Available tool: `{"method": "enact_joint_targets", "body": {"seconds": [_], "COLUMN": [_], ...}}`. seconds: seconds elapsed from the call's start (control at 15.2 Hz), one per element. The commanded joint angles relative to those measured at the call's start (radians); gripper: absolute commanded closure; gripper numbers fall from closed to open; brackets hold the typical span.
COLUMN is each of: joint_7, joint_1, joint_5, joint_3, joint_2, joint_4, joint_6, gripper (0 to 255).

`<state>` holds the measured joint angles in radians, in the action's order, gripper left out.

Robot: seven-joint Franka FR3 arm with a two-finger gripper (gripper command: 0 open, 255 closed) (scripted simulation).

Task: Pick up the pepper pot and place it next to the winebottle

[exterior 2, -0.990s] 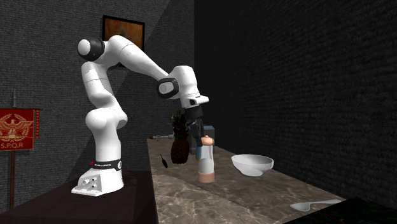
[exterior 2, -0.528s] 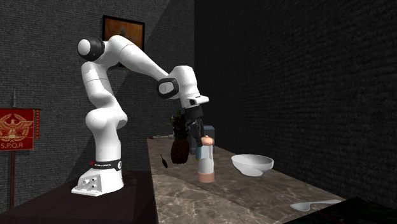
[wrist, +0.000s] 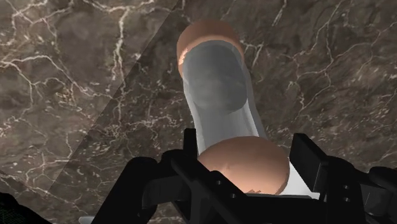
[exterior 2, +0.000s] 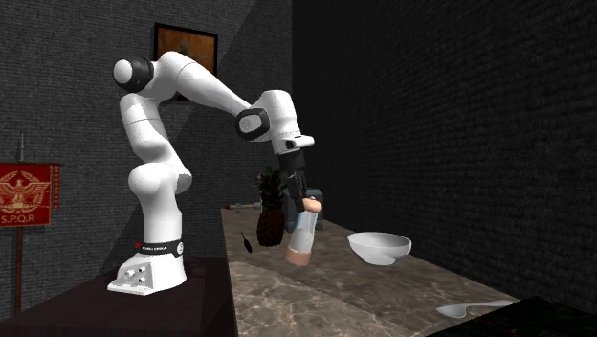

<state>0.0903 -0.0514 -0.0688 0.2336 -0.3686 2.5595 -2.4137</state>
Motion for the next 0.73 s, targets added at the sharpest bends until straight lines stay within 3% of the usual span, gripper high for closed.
{"method": "enact_joint_targets", "body": {"seconds": [0.0, 0.66], "joint_7": [-0.007, -0.033], "joint_1": [0.004, 0.012], "joint_5": [0.007, 0.024], "joint_3": [-0.003, -0.018], "joint_2": [-0.019, -0.074], "joint_4": [-0.017, -0.111], "joint_6": [0.037, 0.183], "gripper": [255, 255]}}
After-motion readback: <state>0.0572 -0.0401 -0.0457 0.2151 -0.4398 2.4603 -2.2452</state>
